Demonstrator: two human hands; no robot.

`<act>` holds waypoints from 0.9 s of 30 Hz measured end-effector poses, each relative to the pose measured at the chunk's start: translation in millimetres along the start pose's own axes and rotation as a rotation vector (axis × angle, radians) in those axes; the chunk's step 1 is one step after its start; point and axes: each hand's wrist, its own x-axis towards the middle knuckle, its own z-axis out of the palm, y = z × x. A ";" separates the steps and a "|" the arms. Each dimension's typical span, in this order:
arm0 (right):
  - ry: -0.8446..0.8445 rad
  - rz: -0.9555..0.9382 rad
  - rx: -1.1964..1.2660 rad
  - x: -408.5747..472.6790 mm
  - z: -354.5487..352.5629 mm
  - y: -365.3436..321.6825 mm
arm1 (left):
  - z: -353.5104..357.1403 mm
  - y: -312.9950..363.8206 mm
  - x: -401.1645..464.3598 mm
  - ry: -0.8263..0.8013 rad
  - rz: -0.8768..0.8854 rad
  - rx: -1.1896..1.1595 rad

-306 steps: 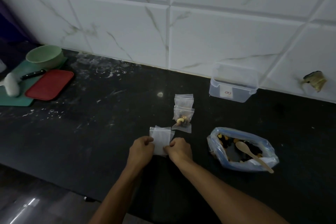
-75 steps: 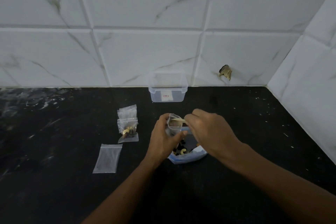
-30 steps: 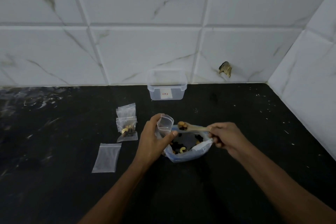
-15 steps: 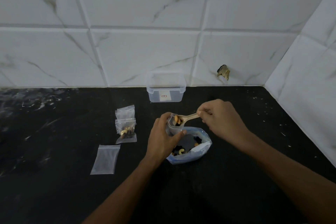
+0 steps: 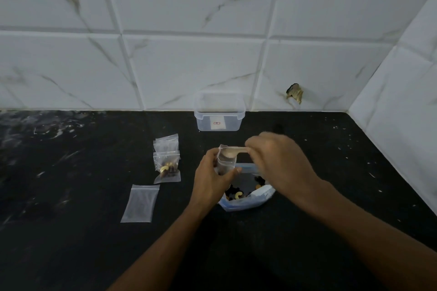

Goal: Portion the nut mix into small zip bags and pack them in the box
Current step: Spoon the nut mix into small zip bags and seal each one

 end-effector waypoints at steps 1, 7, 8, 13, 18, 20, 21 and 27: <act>0.057 0.054 0.080 0.0 -4.1 5.0 | -2.9 -1.6 -0.9 0.007 -0.018 -0.024; 0.023 0.372 0.201 -3.9 6.6 53.2 | -19.5 -14.0 -8.6 0.023 -0.026 -0.082; -0.035 0.400 0.185 -5.9 19.4 61.1 | -20.7 -14.7 -10.2 0.015 -0.031 -0.089; -0.221 0.445 0.079 -14.6 77.8 78.6 | -20.7 -15.6 -14.4 -0.064 -0.059 -0.119; -0.301 0.512 0.108 -9.2 104.1 77.3 | -22.0 -17.6 -15.8 -0.121 -0.070 -0.152; -0.347 0.562 0.197 -5.6 105.6 73.2 | -22.0 -20.4 -16.1 -0.144 -0.081 -0.175; -0.363 0.585 0.238 -4.3 106.4 71.1 | -21.9 -21.2 -16.4 -0.151 -0.090 -0.184; -0.389 0.826 0.644 -10.3 121.7 55.1 | -20.8 -23.9 -18.0 -0.170 -0.107 -0.190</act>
